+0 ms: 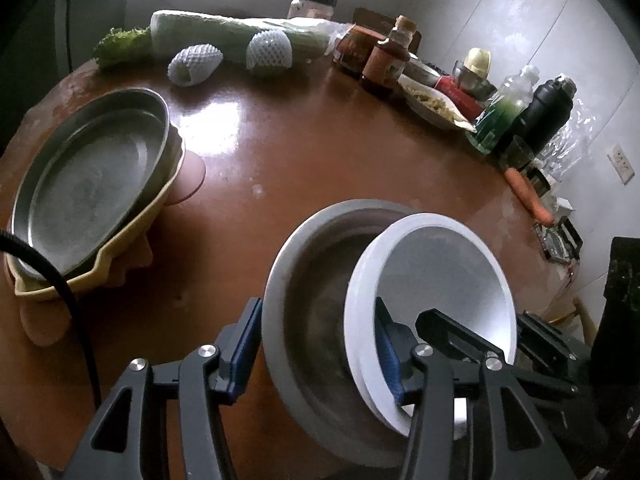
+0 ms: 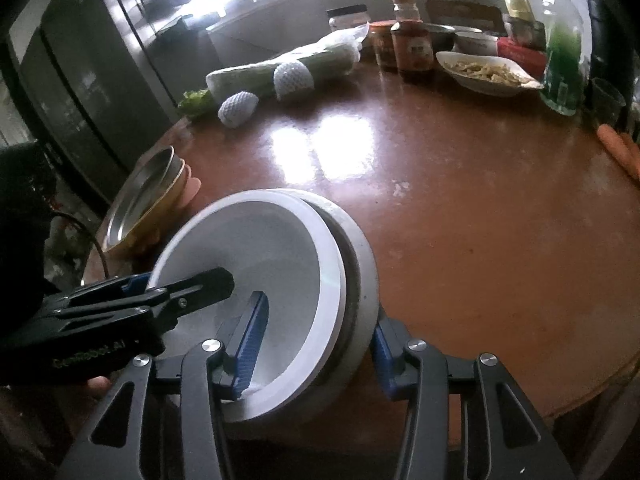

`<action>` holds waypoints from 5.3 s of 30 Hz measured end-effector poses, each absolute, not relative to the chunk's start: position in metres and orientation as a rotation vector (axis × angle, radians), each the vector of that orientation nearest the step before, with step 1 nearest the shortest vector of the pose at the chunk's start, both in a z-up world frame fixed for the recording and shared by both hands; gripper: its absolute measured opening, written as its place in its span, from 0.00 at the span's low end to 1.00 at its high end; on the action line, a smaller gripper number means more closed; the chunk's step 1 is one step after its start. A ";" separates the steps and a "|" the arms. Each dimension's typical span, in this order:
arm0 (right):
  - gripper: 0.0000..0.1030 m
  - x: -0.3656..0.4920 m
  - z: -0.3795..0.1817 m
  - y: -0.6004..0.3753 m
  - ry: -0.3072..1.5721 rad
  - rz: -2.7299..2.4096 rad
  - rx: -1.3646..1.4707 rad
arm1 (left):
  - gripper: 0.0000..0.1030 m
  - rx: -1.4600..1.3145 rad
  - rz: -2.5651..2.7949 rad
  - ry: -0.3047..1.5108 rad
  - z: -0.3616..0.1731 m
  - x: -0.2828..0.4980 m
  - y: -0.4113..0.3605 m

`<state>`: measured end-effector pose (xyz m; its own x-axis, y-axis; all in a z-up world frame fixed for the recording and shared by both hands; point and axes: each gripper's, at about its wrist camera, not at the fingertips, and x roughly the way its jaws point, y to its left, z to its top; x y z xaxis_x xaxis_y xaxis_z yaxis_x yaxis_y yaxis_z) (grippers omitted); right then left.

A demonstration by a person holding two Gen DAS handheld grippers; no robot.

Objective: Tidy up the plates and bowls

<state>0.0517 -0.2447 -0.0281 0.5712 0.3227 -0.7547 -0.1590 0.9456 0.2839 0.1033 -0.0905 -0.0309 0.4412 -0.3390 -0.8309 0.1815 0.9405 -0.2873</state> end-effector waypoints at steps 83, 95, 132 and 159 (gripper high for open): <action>0.33 0.123 0.064 -0.053 0.708 0.474 0.000 | 0.46 -0.263 -0.126 0.800 0.061 0.124 0.093; 0.34 0.141 0.035 -0.052 0.766 0.450 0.032 | 0.46 -0.279 -0.160 0.867 0.031 0.148 0.094; 0.34 0.148 0.013 -0.048 0.787 0.388 -0.023 | 0.47 -0.261 -0.158 0.903 -0.001 0.161 0.089; 0.34 0.150 0.014 -0.043 0.756 0.379 -0.064 | 0.46 -0.232 -0.120 0.918 -0.004 0.160 0.090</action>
<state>0.1495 -0.0434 0.0140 0.6635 0.3123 -0.6799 -0.3577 0.9305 0.0784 0.1595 0.0898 -0.0038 0.6026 -0.2014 -0.7722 0.0037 0.9683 -0.2497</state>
